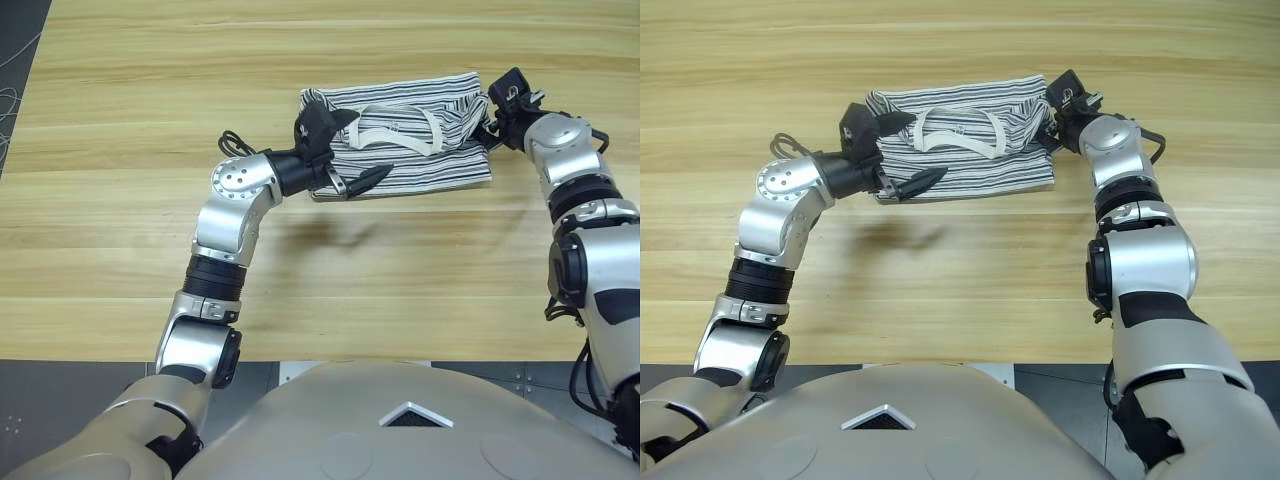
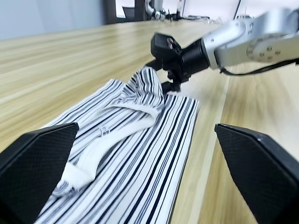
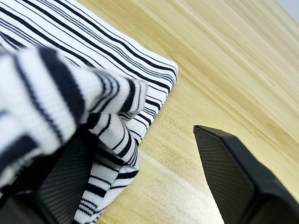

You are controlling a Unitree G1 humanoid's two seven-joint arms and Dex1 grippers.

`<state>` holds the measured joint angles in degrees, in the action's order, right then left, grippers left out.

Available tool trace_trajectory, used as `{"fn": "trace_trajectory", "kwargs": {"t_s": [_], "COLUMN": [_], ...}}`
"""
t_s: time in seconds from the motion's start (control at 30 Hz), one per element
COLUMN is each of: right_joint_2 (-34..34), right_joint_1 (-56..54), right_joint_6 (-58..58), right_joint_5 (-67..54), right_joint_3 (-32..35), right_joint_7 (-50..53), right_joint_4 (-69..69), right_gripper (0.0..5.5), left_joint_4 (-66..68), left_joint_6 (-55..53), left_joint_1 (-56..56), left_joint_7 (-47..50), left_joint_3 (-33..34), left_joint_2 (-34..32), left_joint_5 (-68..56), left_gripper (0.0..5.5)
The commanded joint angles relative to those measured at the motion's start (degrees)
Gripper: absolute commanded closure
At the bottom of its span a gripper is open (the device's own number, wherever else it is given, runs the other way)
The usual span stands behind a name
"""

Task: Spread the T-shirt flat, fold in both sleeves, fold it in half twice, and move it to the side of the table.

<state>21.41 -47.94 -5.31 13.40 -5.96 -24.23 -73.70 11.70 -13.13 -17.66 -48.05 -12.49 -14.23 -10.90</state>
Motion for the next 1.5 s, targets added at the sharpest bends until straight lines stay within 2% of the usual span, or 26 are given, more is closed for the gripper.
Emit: {"fn": "trace_trajectory", "kwargs": {"t_s": [0.03,0.23,0.43,0.57,0.83,1.07,1.27,1.37,1.5], "right_joint_2": [-0.05,0.06,0.13,0.31,0.7,1.06,0.45,0.74,1.2], "right_joint_1": [0.26,0.51,0.63,0.53,0.42,-0.49,-4.72,-7.54,-8.73], "right_joint_6": [0.58,0.41,0.23,0.19,0.0,0.39,4.63,8.35,9.72], "right_joint_5": [0.7,0.68,0.85,0.82,1.04,-0.09,-7.02,-10.38,-10.83], "right_joint_3": [-0.73,-1.0,-1.25,-1.45,-1.62,-0.34,6.51,10.57,11.98], "right_joint_7": [-0.48,-0.68,-0.72,-0.94,-2.62,-3.75,-6.8,-3.71,-0.96], "right_joint_4": [-0.38,-0.29,-0.25,-0.25,-0.02,0.08,0.04,-0.83,-1.22], "right_gripper": [1.79,1.79,1.79,1.79,1.79,1.79,1.79,1.79,1.79], "left_joint_4": [8.9,13.03,13.65,15.67,26.89,27.74,28.19,28.56,28.72], "left_joint_6": [2.81,4.22,2.6,-0.33,0.2,0.58,0.77,1.22,1.53], "left_joint_1": [-1.66,-2.07,-2.14,-1.23,-0.22,2.14,2.42,2.5,2.59], "left_joint_7": [3.57,5.57,5.85,6.55,12.8,12.27,12.25,12.3,12.34], "left_joint_3": [-3.08,-3.0,-1.17,-0.63,-4.96,-8.7,-9.43,-10.11,-10.51], "left_joint_2": [1.52,3.14,4.35,5.05,4.4,4.45,4.35,4.23,4.01], "left_joint_5": [5.43,6.8,4.88,4.77,12.32,14.66,14.53,15.1,15.11], "left_gripper": [0.02,0.02,0.96,1.4,1.4,1.4,1.4,1.4,1.4]}}
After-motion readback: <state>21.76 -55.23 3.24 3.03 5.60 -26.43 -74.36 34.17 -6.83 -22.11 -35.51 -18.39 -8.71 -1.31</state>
